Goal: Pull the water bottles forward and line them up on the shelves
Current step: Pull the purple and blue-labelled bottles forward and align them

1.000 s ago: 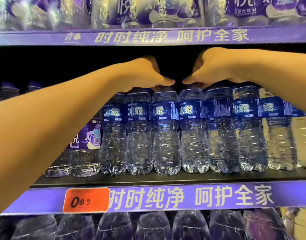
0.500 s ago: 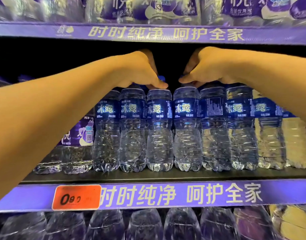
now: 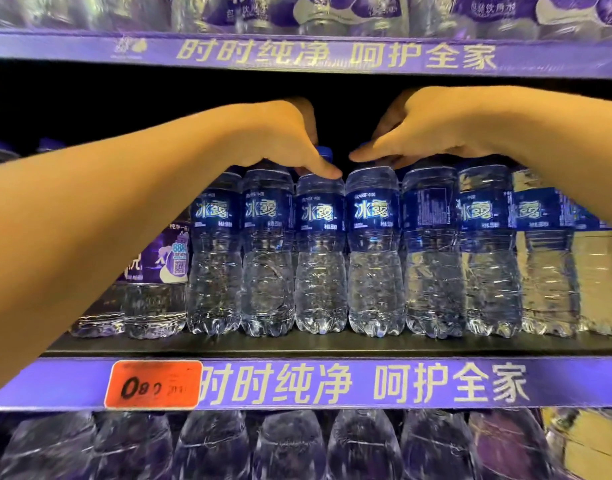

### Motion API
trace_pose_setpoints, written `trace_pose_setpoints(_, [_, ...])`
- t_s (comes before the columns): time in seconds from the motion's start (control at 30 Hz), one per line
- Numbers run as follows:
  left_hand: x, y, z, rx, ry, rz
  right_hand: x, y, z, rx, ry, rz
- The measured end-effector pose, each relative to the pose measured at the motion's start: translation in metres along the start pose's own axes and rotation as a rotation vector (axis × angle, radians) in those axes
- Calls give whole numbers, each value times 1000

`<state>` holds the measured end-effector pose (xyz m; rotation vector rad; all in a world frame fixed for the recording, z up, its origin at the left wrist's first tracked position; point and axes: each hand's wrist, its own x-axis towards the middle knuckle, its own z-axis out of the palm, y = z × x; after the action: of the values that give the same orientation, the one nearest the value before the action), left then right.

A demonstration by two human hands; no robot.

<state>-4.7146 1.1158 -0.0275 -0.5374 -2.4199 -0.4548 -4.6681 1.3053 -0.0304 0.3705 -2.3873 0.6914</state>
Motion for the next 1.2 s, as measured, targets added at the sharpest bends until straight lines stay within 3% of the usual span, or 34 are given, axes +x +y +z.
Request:
trace_pose_setpoints(0.4, [-2,3,-3,-58,-16,-59,1,-1,1,8,-79,7])
trace_pose_setpoints(0.83, [-19,-10,-29,-18,29,-78,-11,-6,4,-252,-69,33])
trace_pose_setpoints(1.0, [-20,-34,-32,-116,-90,-67,-14,-6,4,-219,-31,48])
trace_pose_setpoints(1.2, [-20,-31,-24,-113,-14,-71,-14,-4,3,-104,-36,61])
